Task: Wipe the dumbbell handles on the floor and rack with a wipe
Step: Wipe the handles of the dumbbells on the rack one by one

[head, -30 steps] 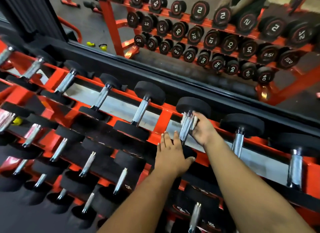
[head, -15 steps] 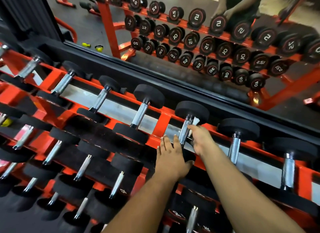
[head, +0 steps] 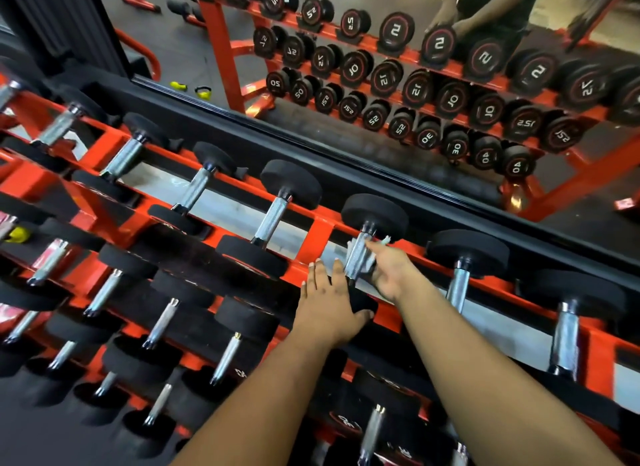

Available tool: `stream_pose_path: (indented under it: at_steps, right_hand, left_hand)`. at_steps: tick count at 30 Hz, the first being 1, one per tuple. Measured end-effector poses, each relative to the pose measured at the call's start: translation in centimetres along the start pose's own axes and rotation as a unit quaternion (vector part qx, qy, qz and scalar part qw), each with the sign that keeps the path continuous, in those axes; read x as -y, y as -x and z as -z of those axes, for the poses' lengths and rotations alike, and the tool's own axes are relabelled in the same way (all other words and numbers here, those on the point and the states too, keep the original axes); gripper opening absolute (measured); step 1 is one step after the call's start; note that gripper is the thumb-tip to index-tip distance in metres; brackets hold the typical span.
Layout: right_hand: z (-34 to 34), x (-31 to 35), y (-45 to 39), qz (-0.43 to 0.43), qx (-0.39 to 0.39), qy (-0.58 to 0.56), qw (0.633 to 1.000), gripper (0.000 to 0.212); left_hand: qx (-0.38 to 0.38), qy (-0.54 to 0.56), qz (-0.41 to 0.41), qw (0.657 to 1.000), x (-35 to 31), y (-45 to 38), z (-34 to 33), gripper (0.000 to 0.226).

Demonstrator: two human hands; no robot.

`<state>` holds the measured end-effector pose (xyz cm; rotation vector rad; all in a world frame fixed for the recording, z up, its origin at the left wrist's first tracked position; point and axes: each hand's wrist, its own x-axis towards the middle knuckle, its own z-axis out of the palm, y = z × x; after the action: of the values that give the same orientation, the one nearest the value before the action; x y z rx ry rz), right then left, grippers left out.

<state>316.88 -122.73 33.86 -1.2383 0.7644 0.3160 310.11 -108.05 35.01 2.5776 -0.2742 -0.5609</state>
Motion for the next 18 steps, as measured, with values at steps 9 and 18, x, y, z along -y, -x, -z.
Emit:
stream_pose_path:
  at_steps: [9, 18]
  right_hand:
    - [2.4, -1.7, 3.8, 0.083, 0.021, 0.318, 0.944, 0.018]
    - [3.5, 0.4, 0.9, 0.403, -0.011, 0.803, 0.439, 0.067]
  left_hand:
    - [0.005, 0.005, 0.011, 1.0, -0.2, 0.0, 0.1, 0.117]
    - [0.0, 0.012, 0.023, 1.0, -0.3, 0.1, -0.1, 0.119]
